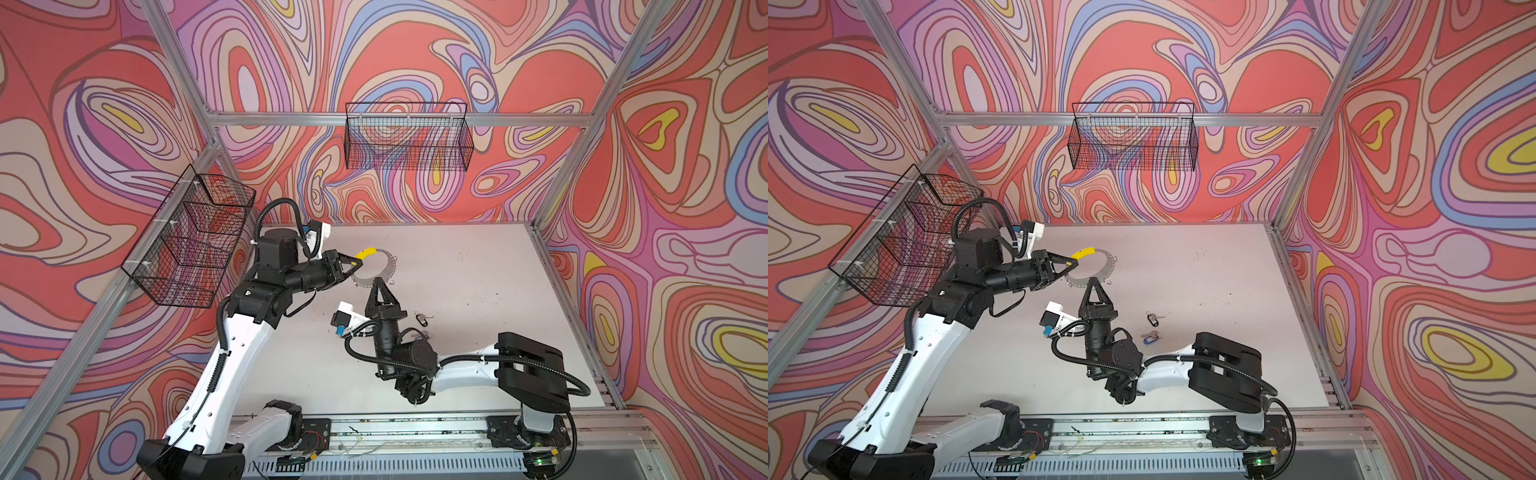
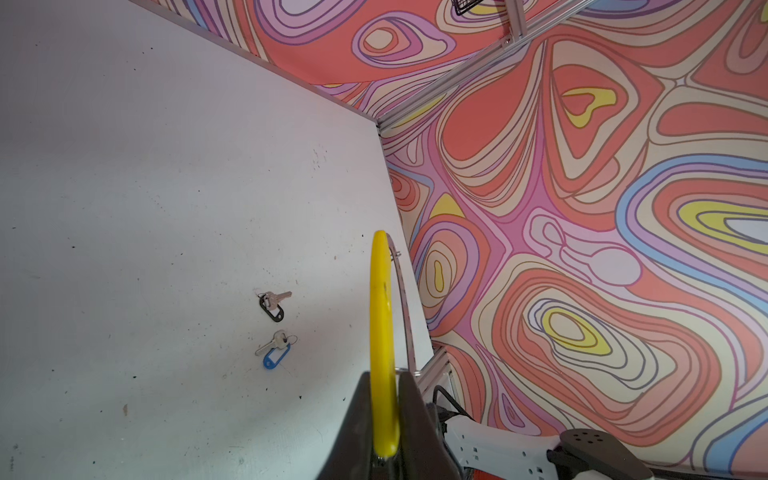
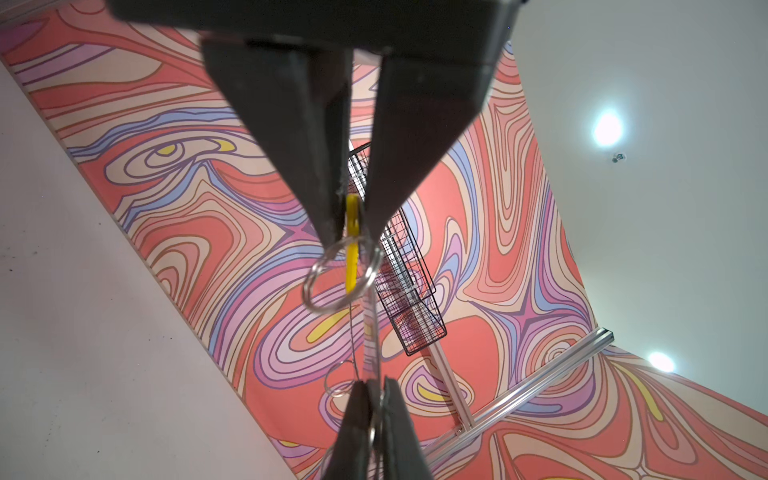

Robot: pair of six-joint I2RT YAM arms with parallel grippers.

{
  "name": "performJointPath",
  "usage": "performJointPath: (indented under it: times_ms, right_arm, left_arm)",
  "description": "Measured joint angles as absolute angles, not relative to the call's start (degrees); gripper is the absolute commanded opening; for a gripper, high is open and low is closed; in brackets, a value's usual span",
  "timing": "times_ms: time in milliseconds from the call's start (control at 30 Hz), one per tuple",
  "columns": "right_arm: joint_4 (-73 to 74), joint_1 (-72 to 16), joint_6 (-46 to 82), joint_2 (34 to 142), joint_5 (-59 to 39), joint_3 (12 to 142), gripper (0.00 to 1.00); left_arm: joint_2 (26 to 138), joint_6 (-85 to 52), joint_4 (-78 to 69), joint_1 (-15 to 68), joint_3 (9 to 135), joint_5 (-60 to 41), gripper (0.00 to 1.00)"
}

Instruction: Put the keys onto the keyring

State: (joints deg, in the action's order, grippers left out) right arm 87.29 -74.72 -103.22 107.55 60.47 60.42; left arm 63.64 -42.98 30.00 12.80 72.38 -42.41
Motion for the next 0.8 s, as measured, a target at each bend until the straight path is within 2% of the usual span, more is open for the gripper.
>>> performJointPath:
  times_ms: [67,100,133,167,233,300,433,533,667,800]
  right_arm:
    - [87.3,-74.7,-103.3,107.9,60.6,60.4,0.0]
    - [87.3,-74.7,-103.1,107.9,60.9,60.4,0.05]
    - [87.3,-74.7,-102.6,107.8,61.2,60.4,0.16]
    - [87.1,-74.7,-101.7,107.7,61.6,60.4,0.32]
    - [83.5,-75.0,-97.6,106.1,63.1,60.1,0.45]
    - [69.6,-75.3,-87.3,100.8,64.1,59.5,0.55]
    - [21.7,-74.9,-52.7,86.8,55.2,69.2,0.61]
    - [-0.3,-71.6,-32.2,80.0,42.7,78.0,0.65]
    - [-16.5,-60.4,-13.6,74.1,24.3,84.9,0.7]
    - [-23.9,-48.9,-1.9,74.0,8.3,86.7,0.75]
  left_arm:
    - [63.7,-44.3,29.9,12.7,72.2,-42.9,0.0]
    - [63.8,-44.9,29.6,12.6,71.9,-43.1,0.0]
    - [63.8,-45.3,29.1,12.6,71.5,-43.4,0.0]
    - [63.8,-45.6,28.8,12.5,71.3,-43.7,0.0]
    - [63.7,-45.6,27.8,12.2,71.0,-44.4,0.0]
    - [63.5,-45.3,27.2,11.5,71.0,-44.6,0.0]
    - [62.6,-44.8,23.9,9.2,70.5,-44.5,0.0]
    - [61.8,-43.4,20.0,8.5,68.9,-44.5,0.0]
    - [62.1,-41.5,13.8,8.4,65.3,-49.2,0.0]
    - [62.0,-39.4,9.6,8.4,62.3,-55.3,0.0]
